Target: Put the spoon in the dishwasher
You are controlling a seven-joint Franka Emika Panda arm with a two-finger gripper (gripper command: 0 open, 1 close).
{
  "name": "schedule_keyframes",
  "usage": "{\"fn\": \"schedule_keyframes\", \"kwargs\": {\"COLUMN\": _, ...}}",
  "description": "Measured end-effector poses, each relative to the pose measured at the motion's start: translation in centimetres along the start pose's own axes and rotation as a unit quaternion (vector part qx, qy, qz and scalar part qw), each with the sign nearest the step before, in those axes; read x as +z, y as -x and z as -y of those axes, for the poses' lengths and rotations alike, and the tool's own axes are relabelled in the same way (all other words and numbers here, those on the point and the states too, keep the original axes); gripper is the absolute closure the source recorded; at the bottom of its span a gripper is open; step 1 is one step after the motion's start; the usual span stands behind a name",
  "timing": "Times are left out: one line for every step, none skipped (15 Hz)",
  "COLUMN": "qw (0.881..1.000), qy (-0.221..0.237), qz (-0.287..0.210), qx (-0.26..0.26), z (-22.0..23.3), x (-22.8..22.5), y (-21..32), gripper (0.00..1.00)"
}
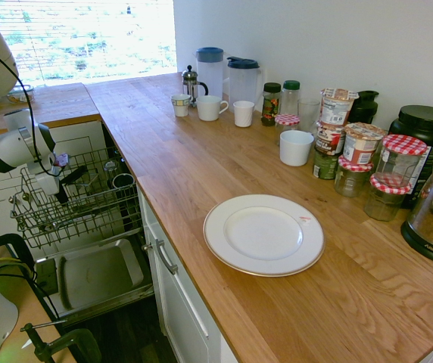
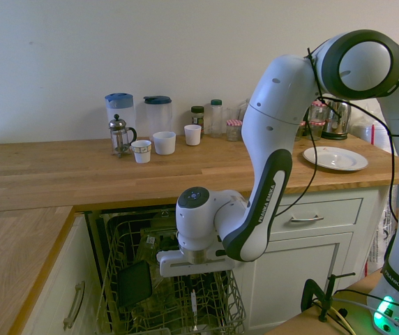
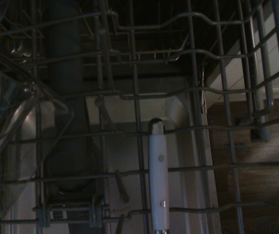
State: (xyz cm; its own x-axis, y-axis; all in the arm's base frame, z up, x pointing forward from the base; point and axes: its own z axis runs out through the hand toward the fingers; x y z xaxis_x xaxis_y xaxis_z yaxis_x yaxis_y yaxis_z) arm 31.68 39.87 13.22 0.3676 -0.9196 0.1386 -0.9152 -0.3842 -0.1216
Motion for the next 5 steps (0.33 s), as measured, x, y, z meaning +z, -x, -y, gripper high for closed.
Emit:
{"fn": "schedule_keyframes", "kwargs": {"qw": 1.0, "qy": -0.003, "qz": -0.002, "qx": 0.001, "z": 0.1, "x": -0.8, "y": -0.2, "gripper": 0.0}}
{"fn": "schedule_keyframes", "kwargs": {"qw": 1.0, "qy": -0.007, "qz": -0.007, "qx": 0.003, "z": 0.1, "x": -2.0, "y": -0.5, "gripper": 0.0}}
{"fn": "schedule_keyframes", "kwargs": {"qw": 1.0, "qy": -0.011, "qz": -0.014, "qx": 0.005, "z": 0.0, "x": -3.5, "y": -0.9, "gripper": 0.0}}
{"fn": "schedule_keyframes", "kwargs": {"qw": 1.0, "qy": -0.015, "qz": -0.022, "qx": 0.007, "z": -0.2, "x": -5.1, "y": -1.4, "gripper": 0.0}}
{"fn": "schedule_keyframes", "kwargs": {"qw": 0.999, "qy": -0.019, "qz": -0.028, "qx": 0.008, "z": -0.4, "x": -6.8, "y": -1.9, "gripper": 0.0}}
